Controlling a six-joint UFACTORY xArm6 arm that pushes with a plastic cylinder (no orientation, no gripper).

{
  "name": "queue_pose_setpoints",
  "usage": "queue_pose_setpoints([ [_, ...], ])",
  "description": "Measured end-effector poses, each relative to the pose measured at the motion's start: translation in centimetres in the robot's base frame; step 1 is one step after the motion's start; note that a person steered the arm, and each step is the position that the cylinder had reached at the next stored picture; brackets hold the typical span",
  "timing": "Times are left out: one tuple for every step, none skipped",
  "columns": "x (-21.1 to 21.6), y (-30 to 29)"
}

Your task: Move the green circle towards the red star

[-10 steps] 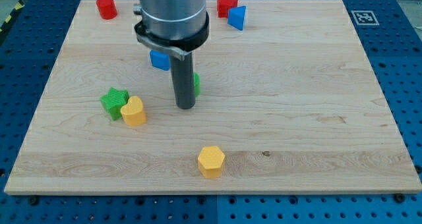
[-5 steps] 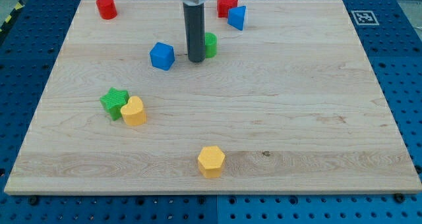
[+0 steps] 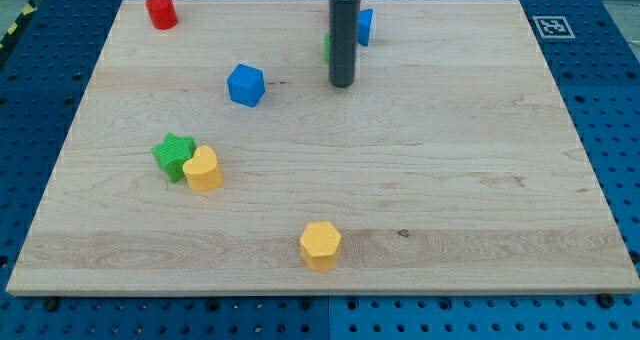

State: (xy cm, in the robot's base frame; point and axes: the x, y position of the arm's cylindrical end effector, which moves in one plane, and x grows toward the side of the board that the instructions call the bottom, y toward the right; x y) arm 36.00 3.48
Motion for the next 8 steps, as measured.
queue_pose_setpoints([
  [-0.5, 1.1],
  [-0.7, 0.5],
  [-2.4, -0.4],
  [-4.2, -0.4],
  [-5.5, -0.4],
  [-6.4, -0.4],
  [-7.6, -0.4],
  [-8.8, -0.4],
])
